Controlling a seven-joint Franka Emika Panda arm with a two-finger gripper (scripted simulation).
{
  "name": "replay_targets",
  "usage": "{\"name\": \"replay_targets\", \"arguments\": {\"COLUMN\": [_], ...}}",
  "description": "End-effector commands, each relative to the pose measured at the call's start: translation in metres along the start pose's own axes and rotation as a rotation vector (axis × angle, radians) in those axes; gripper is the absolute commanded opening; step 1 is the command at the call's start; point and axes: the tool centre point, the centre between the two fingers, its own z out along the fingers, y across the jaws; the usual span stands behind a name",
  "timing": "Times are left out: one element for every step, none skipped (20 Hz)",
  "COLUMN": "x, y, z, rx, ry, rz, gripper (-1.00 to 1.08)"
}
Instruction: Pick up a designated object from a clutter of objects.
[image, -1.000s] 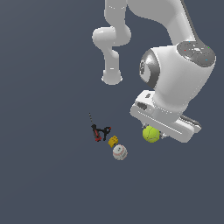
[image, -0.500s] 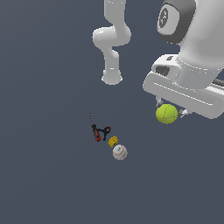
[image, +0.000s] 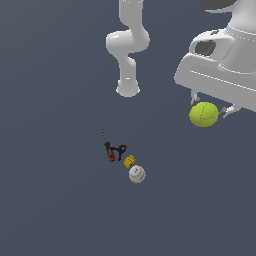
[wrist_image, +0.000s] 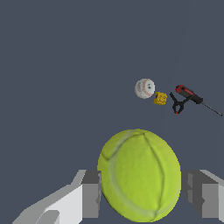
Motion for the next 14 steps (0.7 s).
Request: {"name": "replay_targets", "arguments": {"x": [-0.001, -0.002, -0.002, -0.002, -0.002, -0.002, -0.002, -0.002, -0.002, -0.001, -0.001, 0.0, 0.0, 0.001], "y": [-0.001, -0.002, -0.002, -0.002, -0.002, -0.002, -0.002, -0.002, -0.003, -0.003, -0.004, -0.004, -0.005, -0.006], "z": [-0.007, -0.009, -0.009, -0.01, -0.01, -0.008, -0.009, -0.009, -0.01, -0.011, -0.012, -0.014, -0.016, -0.018], "rx": [0.0, 0.0, -0.001, -0.001, -0.001, -0.001, -0.001, -0.001, -0.001, -0.001, -0.001, -0.001, -0.001, -0.001], "ry": [0.0, 0.0, -0.001, -0.001, -0.001, -0.001, -0.001, -0.001, -0.001, -0.001, -0.001, -0.001, -0.001, -0.001], "rz": [0.001, 0.001, 0.001, 0.001, 0.001, 0.0, 0.0, 0.0, 0.0, 0.0, 0.0, 0.0, 0.0, 0.0], "gripper": [-1.0, -1.0, -1.0, -1.0, -1.0, -1.0, -1.0, -1.0, -1.0, -1.0, -1.0, -1.0, -1.0, -1.0]}}
